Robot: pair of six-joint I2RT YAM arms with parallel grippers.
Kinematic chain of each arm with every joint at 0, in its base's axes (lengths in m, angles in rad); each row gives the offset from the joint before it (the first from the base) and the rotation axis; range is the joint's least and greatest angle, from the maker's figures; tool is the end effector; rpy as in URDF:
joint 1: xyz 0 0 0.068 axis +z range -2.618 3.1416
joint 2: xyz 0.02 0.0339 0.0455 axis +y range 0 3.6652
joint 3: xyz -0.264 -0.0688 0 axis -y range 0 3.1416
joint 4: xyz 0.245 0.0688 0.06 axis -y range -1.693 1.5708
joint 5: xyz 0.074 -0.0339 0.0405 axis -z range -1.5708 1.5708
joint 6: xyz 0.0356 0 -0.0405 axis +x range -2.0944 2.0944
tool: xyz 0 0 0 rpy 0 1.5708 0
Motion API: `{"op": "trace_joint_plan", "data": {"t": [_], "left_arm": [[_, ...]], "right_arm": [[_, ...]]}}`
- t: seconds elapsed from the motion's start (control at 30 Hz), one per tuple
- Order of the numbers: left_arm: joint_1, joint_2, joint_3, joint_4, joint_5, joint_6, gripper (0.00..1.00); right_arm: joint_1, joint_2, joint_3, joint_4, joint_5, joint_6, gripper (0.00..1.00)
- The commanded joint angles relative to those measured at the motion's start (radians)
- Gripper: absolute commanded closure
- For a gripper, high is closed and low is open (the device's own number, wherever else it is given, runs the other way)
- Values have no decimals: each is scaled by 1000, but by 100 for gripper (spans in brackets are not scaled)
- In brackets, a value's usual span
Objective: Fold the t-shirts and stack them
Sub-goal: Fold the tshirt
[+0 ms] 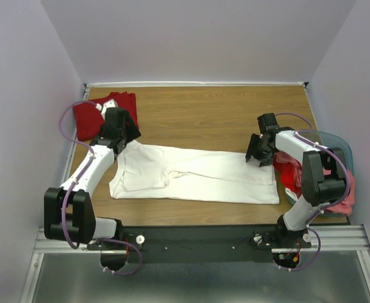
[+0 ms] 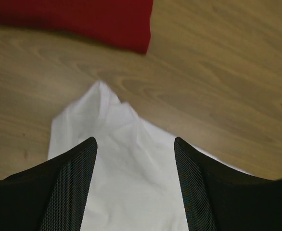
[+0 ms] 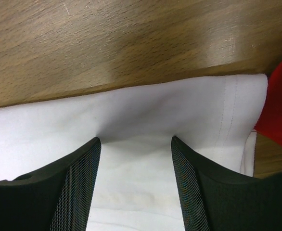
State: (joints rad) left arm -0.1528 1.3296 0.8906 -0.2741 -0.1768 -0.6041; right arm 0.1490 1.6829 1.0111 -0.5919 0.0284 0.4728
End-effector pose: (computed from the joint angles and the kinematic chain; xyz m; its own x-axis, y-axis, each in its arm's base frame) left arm 0.2843 -0.0374 0.2487 -0.5426 -0.4822 -0.6878 -0.3522 0.8740 -0.3349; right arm 0.3085 0.0453 0.1659 -0.9030 0.3248 -0.2815 0.3047 0.9456 0.1136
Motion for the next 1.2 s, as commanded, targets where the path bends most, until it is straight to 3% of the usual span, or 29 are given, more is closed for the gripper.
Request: {"op": "trace_joint_plan", "data": {"t": [0.0, 0.17, 0.43, 0.83, 1.17], "left_arm": [[80, 83, 94, -2, -56, 125, 27], [94, 192, 154, 12, -38, 147, 32], [93, 275, 113, 56, 5, 132, 40], [93, 353, 76, 98, 2, 132, 43], [93, 378, 82, 105, -26, 124, 62]], "right_arm": [[-6, -25, 23, 3, -8, 0, 32], [-8, -37, 18, 3, -5, 3, 32], [-6, -49, 6, 4, -4, 7, 32], [-8, -54, -11, 4, -5, 9, 32], [-8, -54, -29, 4, 1, 10, 32]]}}
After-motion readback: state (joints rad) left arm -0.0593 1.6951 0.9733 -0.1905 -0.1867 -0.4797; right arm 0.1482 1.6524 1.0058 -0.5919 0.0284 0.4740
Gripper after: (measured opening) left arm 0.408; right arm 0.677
